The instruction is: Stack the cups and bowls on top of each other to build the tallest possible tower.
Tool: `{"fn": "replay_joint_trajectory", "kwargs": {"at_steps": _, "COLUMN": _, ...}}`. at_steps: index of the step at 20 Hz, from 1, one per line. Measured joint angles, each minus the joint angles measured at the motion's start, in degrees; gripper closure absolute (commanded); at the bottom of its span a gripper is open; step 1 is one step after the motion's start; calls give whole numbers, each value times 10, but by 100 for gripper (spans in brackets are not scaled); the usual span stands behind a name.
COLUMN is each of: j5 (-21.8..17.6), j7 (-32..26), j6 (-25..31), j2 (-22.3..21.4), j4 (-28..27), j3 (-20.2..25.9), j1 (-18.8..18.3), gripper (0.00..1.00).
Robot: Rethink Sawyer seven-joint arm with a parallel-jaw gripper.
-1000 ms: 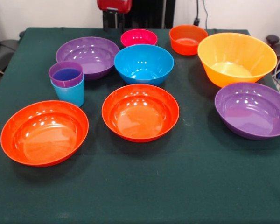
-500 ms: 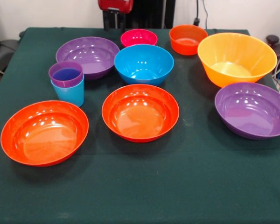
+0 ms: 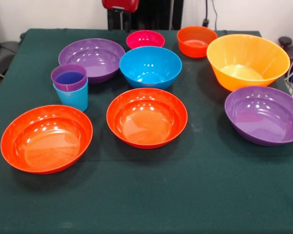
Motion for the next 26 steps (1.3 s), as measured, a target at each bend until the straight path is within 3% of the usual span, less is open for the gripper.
{"fn": "replay_joint_trajectory", "kwargs": {"at_steps": 14, "j5": 0, "j7": 0, "j6": 42, "j2": -33, "j4": 0, "j3": 6, "j1": 7, "gripper": 0}}
{"fn": "replay_joint_trajectory", "kwargs": {"at_steps": 26, "j5": 7, "j7": 0, "j6": 46, "j2": -57, "j4": 0, "j3": 36, "j1": 26, "gripper": 0}}
